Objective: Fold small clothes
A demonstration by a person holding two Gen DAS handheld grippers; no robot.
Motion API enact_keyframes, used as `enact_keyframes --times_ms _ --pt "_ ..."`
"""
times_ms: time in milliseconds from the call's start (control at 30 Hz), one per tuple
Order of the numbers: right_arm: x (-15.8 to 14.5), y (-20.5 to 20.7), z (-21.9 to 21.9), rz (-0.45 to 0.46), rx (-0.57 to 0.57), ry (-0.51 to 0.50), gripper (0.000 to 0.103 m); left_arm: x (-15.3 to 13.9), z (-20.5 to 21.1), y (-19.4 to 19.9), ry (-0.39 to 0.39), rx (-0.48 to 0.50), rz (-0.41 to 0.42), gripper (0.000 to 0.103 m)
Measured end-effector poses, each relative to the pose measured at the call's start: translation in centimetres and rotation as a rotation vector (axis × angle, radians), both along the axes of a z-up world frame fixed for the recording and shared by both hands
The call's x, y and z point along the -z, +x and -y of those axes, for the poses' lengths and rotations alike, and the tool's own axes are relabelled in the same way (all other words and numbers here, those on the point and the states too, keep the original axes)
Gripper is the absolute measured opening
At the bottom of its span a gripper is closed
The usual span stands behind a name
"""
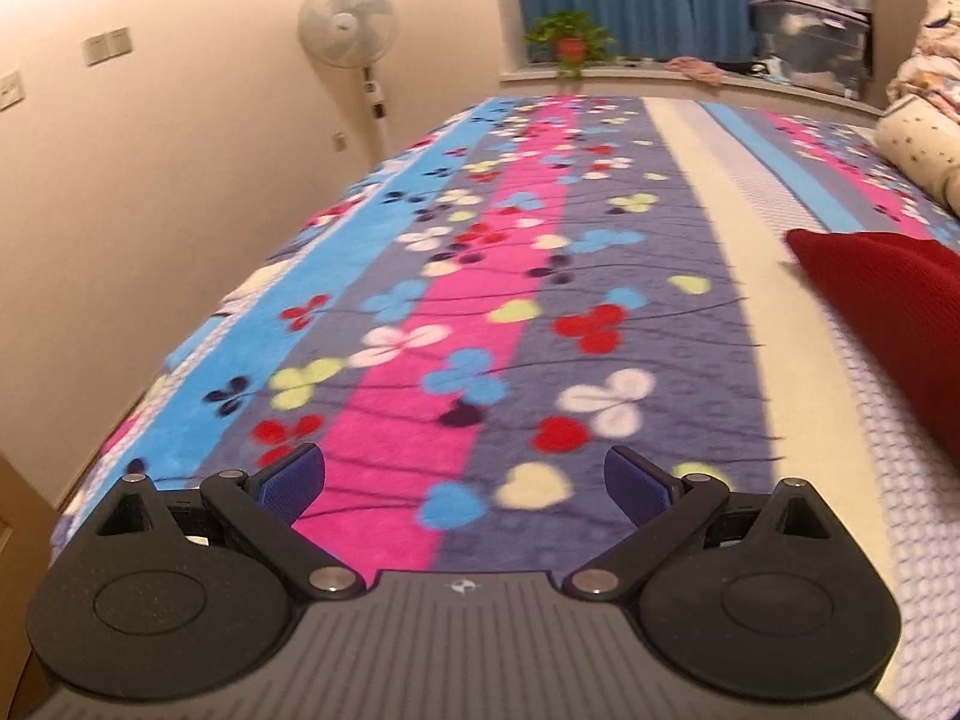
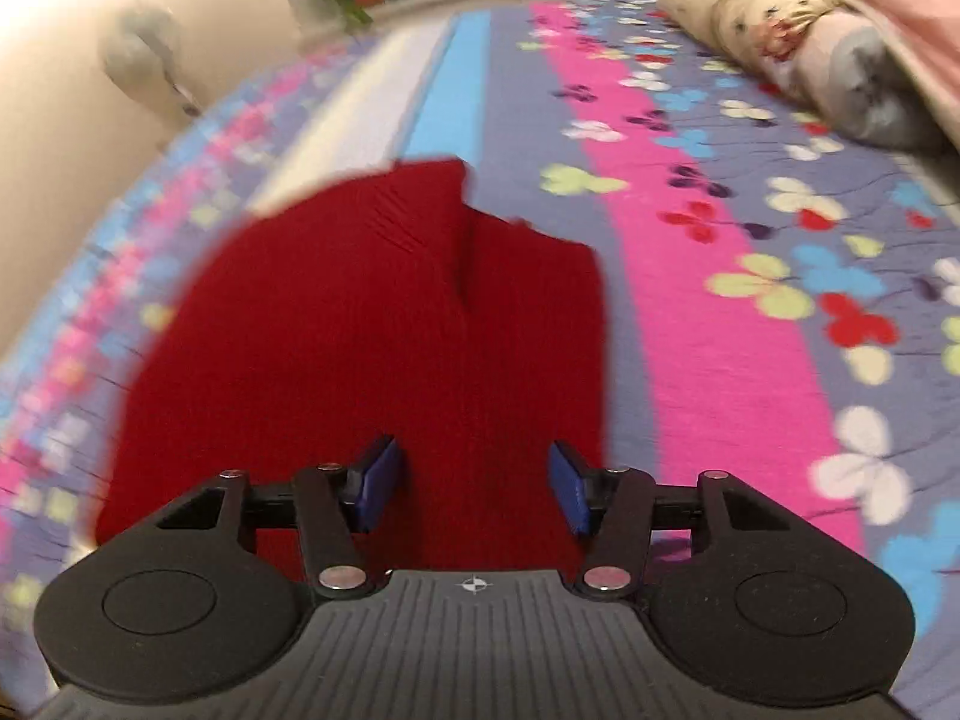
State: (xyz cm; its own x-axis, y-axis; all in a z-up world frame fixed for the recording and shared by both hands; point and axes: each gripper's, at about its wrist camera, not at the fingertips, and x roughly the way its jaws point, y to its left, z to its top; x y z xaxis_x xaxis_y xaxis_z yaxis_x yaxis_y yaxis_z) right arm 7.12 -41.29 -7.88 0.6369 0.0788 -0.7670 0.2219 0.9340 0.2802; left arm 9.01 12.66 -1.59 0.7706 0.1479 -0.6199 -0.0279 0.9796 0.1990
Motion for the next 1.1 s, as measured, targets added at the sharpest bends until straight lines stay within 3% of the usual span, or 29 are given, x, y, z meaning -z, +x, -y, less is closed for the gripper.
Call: enact_keyframes --times_ms 133,367,467,633,767,900,967,1000,1067,1100 --pt "0.0 0.1 0.5 -0.028 0.023 0.05 0.054 -1.1 5.2 2.1 -0.154 0.035 -0.011 0.101" --pt "0.6 0.8 0.5 -0.063 0.032 0.061 0.069 -1.4 16.9 9.3 -0.453 0.152 -0.057 0.102" --pt "0.7 1.1 0.9 -0.08 0.036 0.089 0.07 1.1 19.9 13.5 -0.6 0.166 -0.186 0.102" --pt "1.1 1.9 1.3 -0.111 0.054 0.135 0.07 6.7 22.0 17.4 -0.703 0.181 -0.387 0.102" --pt "1.2 2.4 0.8 -0.118 0.035 0.112 0.07 10.2 22.1 18.4 -0.9 0.156 -0.439 0.103" --pt "1.6 2.7 1.2 -0.131 0.039 0.131 0.07 12.1 23.4 19.1 -0.957 0.171 -0.468 0.101" --pt "1.8 2.7 1.4 -0.131 0.04 0.142 0.068 12.0 24.2 19.1 -0.937 0.181 -0.453 0.096" --pt "1.9 2.6 1.4 -0.13 0.039 0.15 0.062 11.7 24.5 18.8 -0.916 0.188 -0.442 0.094" --pt "2.0 2.6 1.3 -0.122 0.031 0.165 0.054 10.9 24.9 18.2 -0.886 0.205 -0.421 0.077" --pt "1.9 2.6 1.2 -0.115 0.026 0.162 0.051 10.3 24.9 17.9 -0.868 0.215 -0.409 0.074"
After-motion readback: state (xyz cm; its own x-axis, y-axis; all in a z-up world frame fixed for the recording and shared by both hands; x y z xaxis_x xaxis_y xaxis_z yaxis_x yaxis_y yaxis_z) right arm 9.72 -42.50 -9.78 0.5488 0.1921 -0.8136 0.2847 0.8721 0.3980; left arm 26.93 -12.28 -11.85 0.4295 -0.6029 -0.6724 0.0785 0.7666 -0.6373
